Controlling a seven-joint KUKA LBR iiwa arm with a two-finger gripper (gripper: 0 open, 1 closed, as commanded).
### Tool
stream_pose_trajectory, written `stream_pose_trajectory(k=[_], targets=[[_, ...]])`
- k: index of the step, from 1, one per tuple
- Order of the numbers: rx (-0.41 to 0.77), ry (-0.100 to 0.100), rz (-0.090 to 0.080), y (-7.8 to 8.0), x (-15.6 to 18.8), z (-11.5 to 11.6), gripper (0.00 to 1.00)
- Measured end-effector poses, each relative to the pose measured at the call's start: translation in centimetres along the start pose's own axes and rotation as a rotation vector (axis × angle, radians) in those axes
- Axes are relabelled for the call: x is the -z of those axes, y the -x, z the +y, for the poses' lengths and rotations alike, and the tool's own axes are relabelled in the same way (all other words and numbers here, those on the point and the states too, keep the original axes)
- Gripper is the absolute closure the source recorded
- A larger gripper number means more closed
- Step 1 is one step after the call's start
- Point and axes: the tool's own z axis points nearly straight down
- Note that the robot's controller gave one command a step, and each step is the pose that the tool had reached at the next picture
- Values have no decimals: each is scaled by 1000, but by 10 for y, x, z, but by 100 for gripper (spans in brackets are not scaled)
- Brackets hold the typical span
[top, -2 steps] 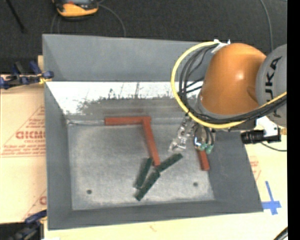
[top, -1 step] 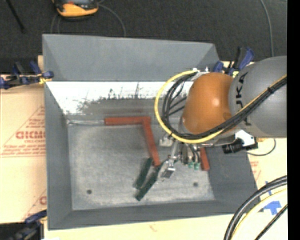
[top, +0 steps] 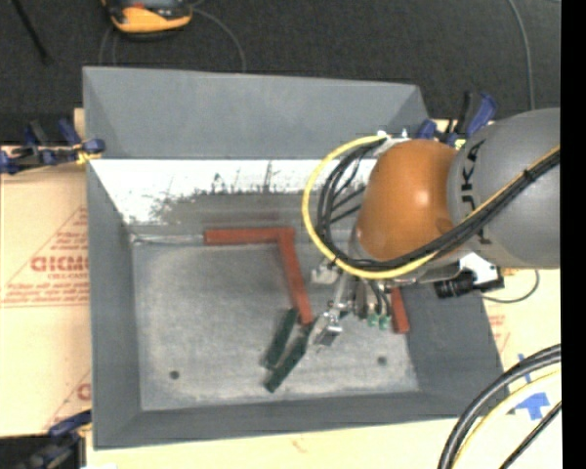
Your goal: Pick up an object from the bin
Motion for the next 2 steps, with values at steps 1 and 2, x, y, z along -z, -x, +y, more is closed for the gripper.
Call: stream_pose_trajectory(k=[1,2], targets=[[258,3,-14,15,-62,23,100],[257,3,-14,15,-62,23,100]])
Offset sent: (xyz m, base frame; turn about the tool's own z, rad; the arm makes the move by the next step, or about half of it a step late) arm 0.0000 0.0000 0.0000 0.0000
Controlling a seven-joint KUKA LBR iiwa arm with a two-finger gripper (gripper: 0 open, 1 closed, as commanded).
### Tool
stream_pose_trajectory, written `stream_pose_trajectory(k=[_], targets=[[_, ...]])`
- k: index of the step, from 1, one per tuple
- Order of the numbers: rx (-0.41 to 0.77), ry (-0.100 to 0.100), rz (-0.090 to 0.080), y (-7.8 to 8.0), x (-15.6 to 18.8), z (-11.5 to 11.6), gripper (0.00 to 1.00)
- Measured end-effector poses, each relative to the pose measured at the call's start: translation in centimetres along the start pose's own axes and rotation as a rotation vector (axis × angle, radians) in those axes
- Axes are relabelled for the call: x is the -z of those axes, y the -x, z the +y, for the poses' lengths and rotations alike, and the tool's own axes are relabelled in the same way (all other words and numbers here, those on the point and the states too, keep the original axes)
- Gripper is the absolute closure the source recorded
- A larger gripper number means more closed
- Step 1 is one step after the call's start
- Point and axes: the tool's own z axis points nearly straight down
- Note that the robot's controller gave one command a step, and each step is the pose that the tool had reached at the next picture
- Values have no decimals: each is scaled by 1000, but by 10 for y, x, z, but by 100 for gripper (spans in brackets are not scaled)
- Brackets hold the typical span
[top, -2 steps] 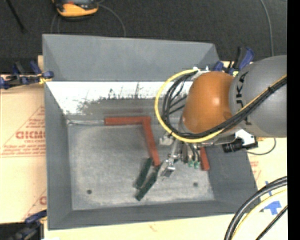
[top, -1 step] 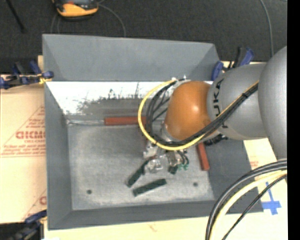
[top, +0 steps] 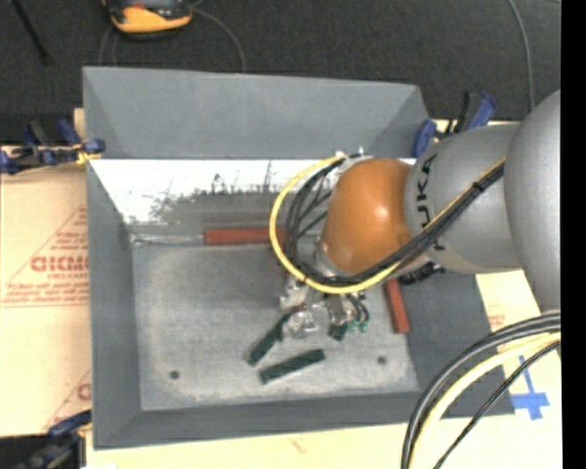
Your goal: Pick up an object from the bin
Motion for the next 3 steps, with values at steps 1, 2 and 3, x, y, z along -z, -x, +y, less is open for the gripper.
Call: stream_pose_trajectory(k=[1,2,3], targets=[[-4,1,-5,-4,3,-2,100],[-4,1,-5,-4,3,-2,100],[-3,0,21,-30,33,0,100]])
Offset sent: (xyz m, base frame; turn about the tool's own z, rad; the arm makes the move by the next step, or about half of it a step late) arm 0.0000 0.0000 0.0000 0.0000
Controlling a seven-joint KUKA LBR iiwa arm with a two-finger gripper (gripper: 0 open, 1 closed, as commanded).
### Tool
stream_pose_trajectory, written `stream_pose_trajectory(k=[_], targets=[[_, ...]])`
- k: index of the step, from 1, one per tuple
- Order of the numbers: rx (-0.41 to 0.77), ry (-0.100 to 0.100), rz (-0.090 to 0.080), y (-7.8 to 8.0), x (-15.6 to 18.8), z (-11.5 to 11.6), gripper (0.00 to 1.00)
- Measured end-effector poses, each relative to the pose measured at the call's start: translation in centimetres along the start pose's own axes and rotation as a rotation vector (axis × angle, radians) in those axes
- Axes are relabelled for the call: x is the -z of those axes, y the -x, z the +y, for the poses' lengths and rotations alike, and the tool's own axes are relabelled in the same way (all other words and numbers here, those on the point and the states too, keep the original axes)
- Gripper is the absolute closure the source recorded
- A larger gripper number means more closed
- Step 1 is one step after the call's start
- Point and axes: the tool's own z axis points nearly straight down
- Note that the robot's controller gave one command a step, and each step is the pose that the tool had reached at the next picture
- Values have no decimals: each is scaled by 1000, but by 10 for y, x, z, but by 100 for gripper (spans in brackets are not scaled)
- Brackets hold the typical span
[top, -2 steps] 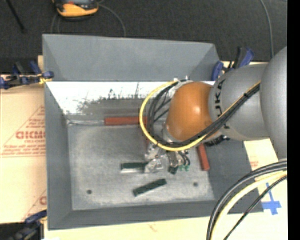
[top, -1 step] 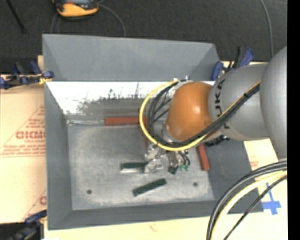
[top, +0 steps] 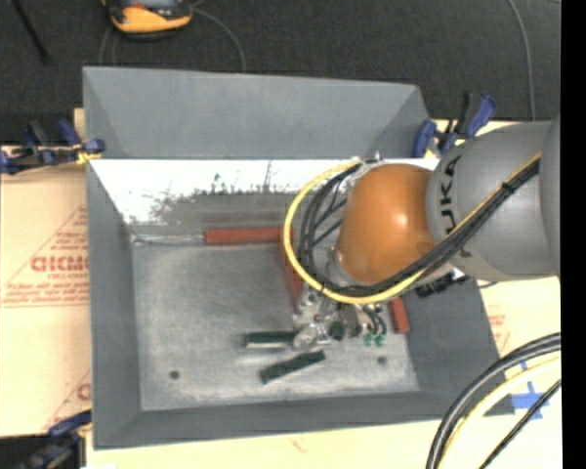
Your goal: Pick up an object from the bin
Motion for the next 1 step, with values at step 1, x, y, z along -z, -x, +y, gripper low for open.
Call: stream_pose_trajectory(k=[1], targets=[[0,-1,-8,39,116,-17,100]])
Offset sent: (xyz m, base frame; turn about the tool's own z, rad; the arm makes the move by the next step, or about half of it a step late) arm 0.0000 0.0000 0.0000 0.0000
